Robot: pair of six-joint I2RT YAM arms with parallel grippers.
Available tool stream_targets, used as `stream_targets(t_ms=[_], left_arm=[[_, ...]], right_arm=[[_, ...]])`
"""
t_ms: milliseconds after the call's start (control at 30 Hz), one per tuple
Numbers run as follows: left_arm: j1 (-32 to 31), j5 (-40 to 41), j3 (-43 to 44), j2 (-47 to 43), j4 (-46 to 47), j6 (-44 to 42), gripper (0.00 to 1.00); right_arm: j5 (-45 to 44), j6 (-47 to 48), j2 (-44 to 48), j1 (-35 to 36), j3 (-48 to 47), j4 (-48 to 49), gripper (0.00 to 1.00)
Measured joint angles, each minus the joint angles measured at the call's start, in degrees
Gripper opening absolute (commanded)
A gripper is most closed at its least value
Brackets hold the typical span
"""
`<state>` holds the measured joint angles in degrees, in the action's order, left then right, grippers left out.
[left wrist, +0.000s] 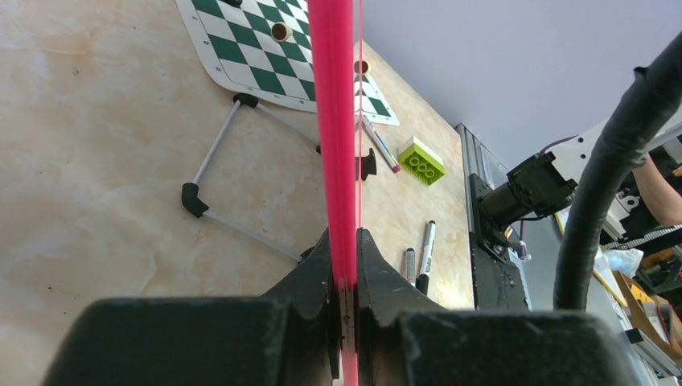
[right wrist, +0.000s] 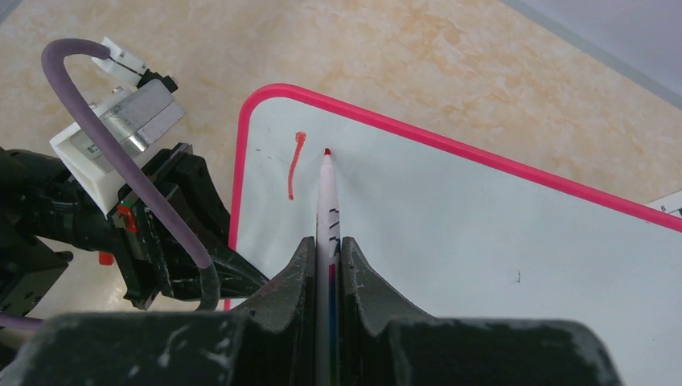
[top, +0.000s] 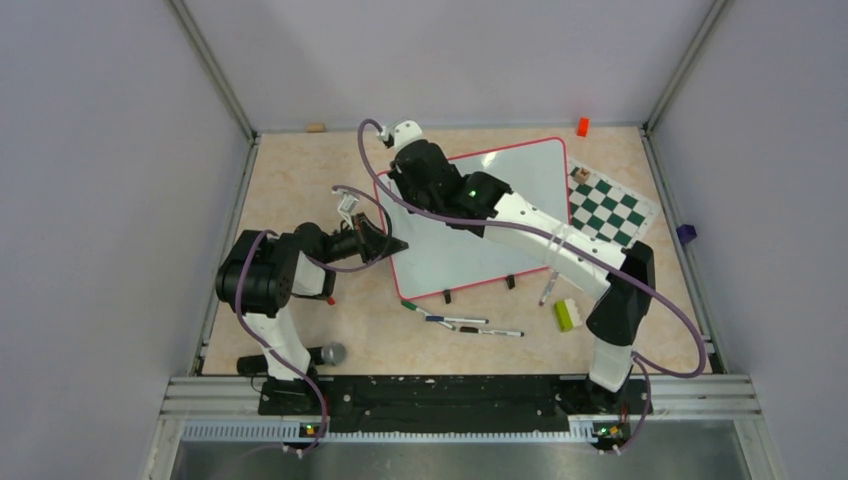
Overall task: Write a sentence on the whiteboard
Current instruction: Open the sentence on the whiteboard.
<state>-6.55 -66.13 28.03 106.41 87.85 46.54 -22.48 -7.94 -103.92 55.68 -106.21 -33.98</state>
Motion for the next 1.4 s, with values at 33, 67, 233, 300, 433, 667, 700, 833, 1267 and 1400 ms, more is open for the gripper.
stream_targets(t_ms=[33, 67, 233, 300, 433, 667, 700, 833, 1267, 1400], left_arm=[[0.00, 0.00, 0.00, 0.00, 0.00, 0.00, 0.00], [0.00, 0.00, 0.00, 0.00, 0.00, 0.00, 0.00], [0.00, 0.15, 0.00, 0.00, -0.13, 0.04, 0.00], [0.00, 0.17, 0.00, 0.00, -0.20, 0.04, 0.00], [0.00, 0.17, 0.00, 0.00, -0.22, 0.02, 0.00], [0.00, 0.15, 0.00, 0.00, -0.20, 0.04, 0.00], [0.00, 0.15, 0.00, 0.00, -0.20, 0.02, 0.00], [0.00, 0.13, 0.00, 0.00, -0.20, 0.02, 0.00], [-0.04, 0.07, 0.00, 0.00, 0.00, 0.02, 0.00], [-0.04, 0.13, 0.00, 0.00, -0.02, 0.02, 0.00]], right_arm=[[-0.17, 0.00, -0.15, 0.00, -0.04, 0.07, 0.00], [-0.22, 0.02, -0.31, 0.00, -0.04, 0.00, 0.00], [-0.28, 0.02, -0.61, 0.00, -0.09, 0.02, 0.00], [-0.33, 0.02, -0.63, 0.00, -0.09, 0.02, 0.00], [-0.33, 0.02, -0.63, 0.00, -0.09, -0.02, 0.00], [0.39, -0.07, -0.63, 0.00, -0.09, -0.48, 0.00], [0.72, -0.11, -0.63, 0.00, -0.09, -0.63, 0.00], [2.12, -0.17, -0.63, 0.00, 0.02, -1.44, 0.00], [4.42, -0.20, -0.79, 0.00, 0.04, -2.58, 0.00], [3.54, -0.20, -0.79, 0.00, 0.04, -3.23, 0.00]])
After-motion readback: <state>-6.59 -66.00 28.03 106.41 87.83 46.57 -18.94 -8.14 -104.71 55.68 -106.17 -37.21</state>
